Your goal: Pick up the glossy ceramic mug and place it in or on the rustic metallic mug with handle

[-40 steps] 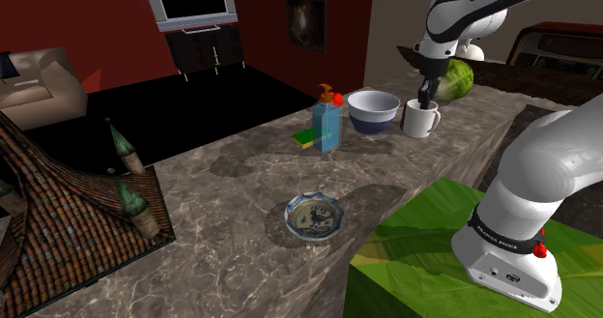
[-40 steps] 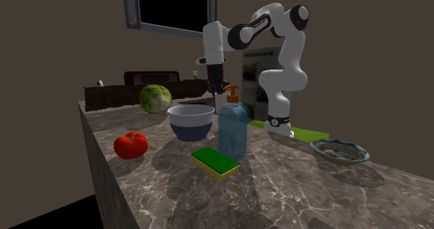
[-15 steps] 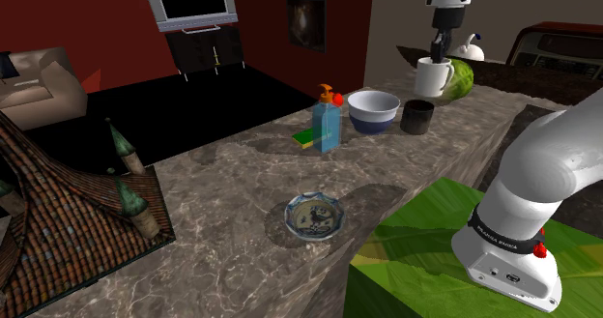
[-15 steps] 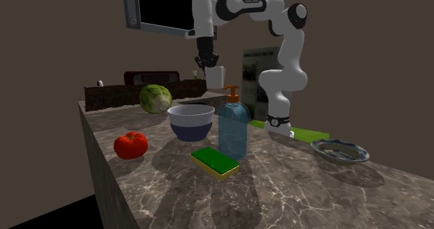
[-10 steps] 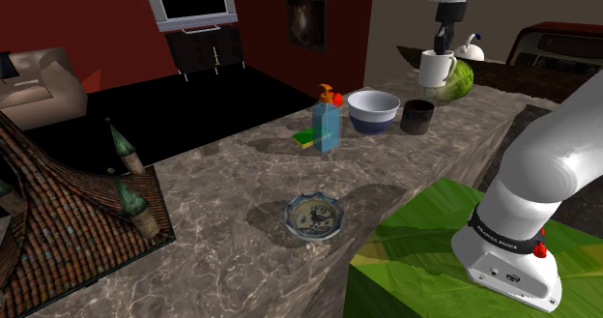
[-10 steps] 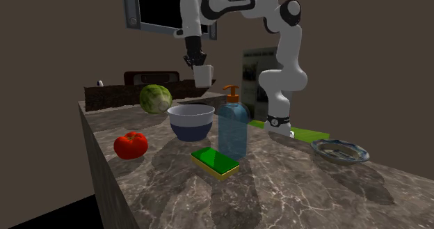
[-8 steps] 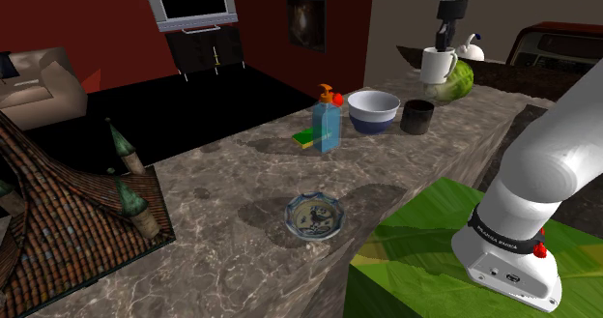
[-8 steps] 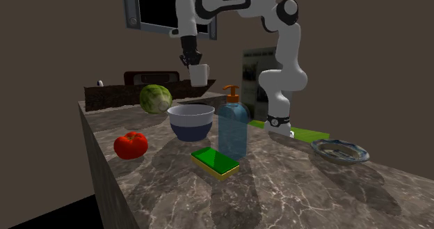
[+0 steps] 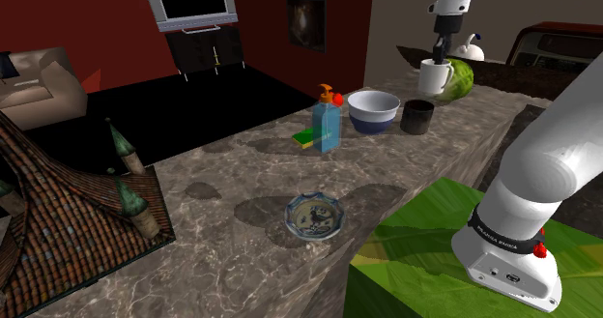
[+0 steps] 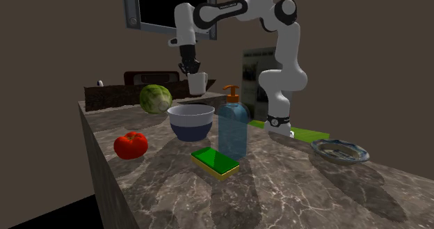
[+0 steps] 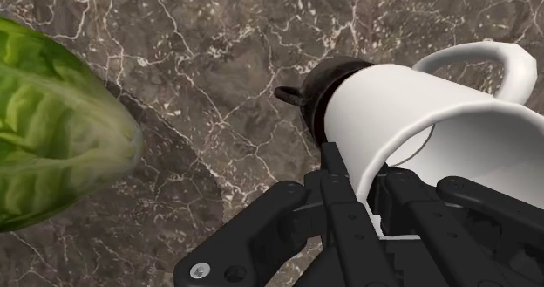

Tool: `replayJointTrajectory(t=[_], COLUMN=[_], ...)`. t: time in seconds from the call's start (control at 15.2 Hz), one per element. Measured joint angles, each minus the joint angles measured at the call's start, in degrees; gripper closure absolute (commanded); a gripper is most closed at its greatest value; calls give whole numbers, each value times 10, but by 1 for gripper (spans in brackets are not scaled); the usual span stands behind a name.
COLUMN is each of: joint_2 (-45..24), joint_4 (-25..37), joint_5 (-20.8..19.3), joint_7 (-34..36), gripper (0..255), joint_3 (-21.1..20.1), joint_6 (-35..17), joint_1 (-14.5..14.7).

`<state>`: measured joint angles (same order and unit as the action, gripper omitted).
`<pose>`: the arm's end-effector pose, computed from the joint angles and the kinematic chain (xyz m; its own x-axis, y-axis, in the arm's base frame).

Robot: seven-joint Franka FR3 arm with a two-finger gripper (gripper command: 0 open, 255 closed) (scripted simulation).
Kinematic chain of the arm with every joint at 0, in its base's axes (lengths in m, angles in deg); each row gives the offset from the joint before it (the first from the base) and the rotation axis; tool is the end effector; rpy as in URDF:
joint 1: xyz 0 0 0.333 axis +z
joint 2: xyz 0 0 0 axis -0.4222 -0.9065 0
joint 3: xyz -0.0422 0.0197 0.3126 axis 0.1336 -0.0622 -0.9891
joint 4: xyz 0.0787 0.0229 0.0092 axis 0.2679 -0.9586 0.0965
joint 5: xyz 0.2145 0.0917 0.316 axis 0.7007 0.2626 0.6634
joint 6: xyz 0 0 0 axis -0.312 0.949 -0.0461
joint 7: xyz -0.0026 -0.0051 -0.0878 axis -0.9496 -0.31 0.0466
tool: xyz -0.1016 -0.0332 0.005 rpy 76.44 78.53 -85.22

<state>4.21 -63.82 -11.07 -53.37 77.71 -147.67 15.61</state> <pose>0.3232 -0.3757 0.5006 0.9983 0.0301 -0.0491 0.0268 -0.9974 -0.0666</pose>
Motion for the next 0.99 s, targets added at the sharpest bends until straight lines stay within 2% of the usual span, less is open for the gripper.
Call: replayJointTrajectory(t=[0.59, 0.99], joint_2=[-14, -15], joint_4=[-56, -59], joint_5=[4, 4], joint_7=[-5, -7], gripper=[255, 255], joint_3=[9, 10], joint_6=[-69, -76], joint_1=[-1, -2])
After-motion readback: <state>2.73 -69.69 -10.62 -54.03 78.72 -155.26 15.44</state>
